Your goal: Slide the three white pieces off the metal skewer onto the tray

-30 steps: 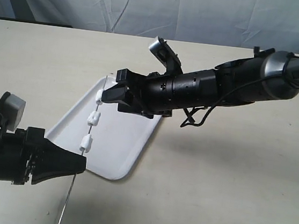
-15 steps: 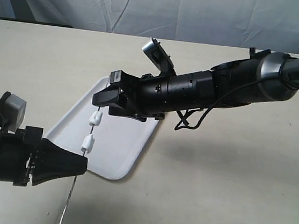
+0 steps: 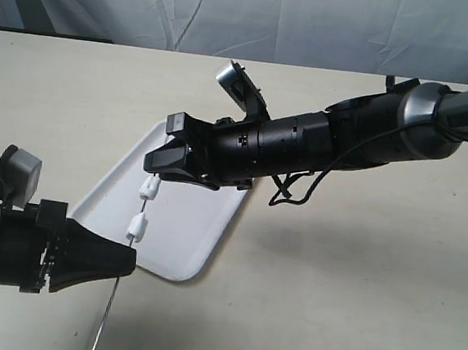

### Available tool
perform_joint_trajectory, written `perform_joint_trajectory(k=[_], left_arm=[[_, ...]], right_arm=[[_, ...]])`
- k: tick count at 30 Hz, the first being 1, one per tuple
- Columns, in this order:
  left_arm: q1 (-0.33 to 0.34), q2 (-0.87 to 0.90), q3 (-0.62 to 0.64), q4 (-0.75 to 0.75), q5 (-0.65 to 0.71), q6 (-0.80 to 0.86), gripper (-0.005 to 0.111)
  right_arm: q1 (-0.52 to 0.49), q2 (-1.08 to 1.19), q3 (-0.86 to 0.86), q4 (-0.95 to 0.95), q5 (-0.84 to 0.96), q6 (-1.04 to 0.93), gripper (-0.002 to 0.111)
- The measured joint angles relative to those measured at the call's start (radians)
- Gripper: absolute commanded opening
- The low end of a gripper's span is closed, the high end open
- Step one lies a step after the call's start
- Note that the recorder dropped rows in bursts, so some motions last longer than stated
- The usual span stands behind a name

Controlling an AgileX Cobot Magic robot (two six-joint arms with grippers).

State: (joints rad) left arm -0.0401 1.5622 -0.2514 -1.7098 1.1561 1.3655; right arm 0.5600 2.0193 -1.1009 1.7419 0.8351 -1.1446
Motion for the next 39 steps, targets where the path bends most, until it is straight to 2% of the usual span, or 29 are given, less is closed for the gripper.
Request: perform_joint_trajectory(k=[19, 26, 39], left_arm=[[0.000, 0.000, 0.032, -0.019, -0.019, 0.026, 0.000], [0.000, 0.000, 0.032, 0.020, -0.019, 0.028, 0.000], [0.000, 0.000, 0.032, 0.044, 0.044, 0.040, 0.000]], right_arm=[[0.000, 0.000, 0.000, 0.000, 0.004, 0.000, 0.028], [0.000, 0.000, 0.000, 0.000, 0.024, 0.000, 0.028], [0.000, 0.000, 0.000, 0.000, 0.024, 0.000, 0.028]])
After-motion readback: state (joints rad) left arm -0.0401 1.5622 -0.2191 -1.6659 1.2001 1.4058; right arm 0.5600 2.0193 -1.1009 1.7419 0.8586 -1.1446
